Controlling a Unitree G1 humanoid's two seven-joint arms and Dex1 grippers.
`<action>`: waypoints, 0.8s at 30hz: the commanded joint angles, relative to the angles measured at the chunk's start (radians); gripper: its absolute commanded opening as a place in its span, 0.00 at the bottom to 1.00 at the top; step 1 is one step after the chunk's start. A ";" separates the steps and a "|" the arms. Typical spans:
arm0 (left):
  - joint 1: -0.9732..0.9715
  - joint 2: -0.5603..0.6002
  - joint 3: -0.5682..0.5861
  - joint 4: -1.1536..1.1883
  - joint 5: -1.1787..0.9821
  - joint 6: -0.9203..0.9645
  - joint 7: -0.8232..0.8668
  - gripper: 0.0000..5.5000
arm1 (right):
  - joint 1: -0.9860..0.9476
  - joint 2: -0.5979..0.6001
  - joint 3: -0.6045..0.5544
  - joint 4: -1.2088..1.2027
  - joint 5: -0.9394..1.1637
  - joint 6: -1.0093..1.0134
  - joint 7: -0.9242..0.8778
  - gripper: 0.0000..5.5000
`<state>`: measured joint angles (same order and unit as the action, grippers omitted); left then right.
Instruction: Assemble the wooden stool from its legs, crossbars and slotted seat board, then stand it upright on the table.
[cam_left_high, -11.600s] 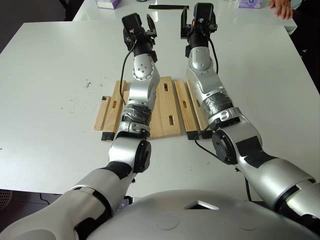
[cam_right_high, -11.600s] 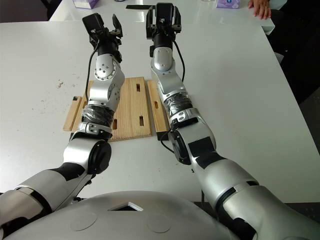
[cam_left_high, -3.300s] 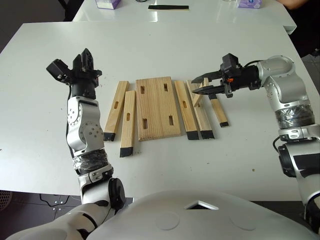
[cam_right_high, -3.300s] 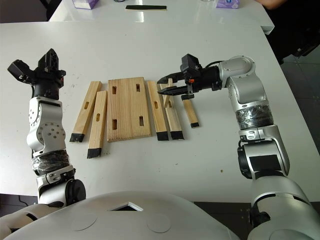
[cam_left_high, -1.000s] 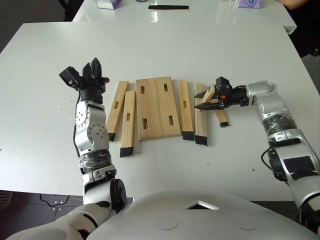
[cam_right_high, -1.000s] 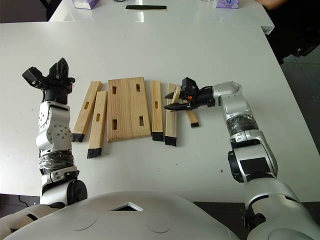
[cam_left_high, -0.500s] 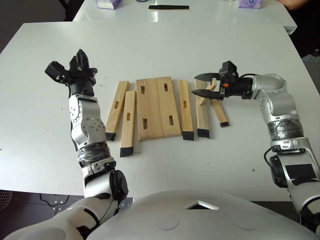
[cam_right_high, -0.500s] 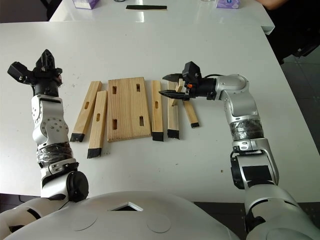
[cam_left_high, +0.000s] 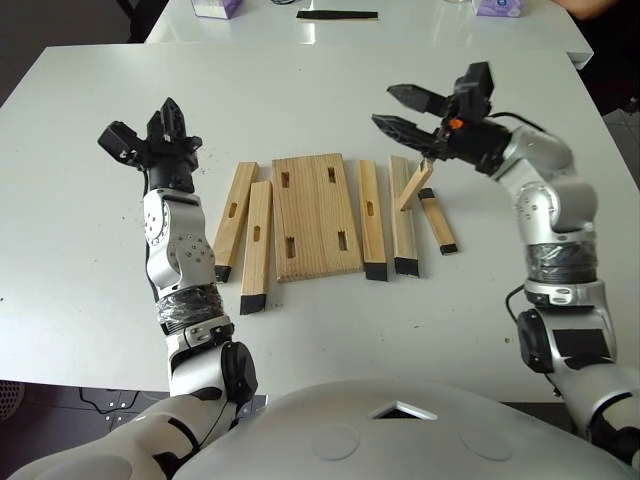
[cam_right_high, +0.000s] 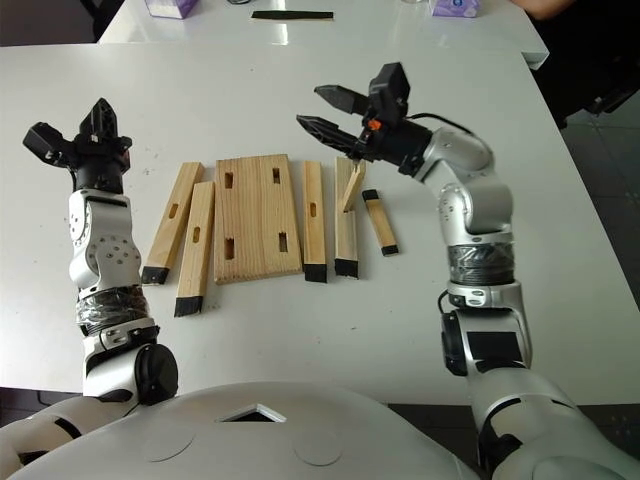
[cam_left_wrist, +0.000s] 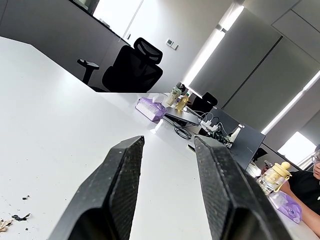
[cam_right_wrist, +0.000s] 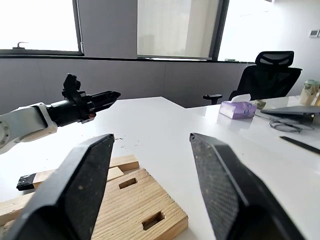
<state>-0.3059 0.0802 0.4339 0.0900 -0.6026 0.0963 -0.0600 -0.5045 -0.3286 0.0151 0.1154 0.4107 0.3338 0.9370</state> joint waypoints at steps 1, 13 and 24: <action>-0.026 0.021 -0.008 0.021 0.010 0.011 -0.014 0.34 | -0.013 -0.003 -0.034 -0.008 0.015 -0.006 -0.033 0.51; -0.026 0.014 -0.015 0.049 0.016 -0.006 -0.018 0.34 | 0.107 0.010 0.069 0.079 -0.074 -0.056 -0.044 0.51; -0.011 0.015 -0.001 0.038 0.014 -0.012 -0.019 0.34 | 0.031 0.006 -0.084 -0.173 0.152 0.089 -0.131 0.51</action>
<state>-0.3228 0.0986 0.4285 0.1324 -0.5900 0.0920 -0.0783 -0.4423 -0.3046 -0.0231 0.0386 0.5067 0.3671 0.8370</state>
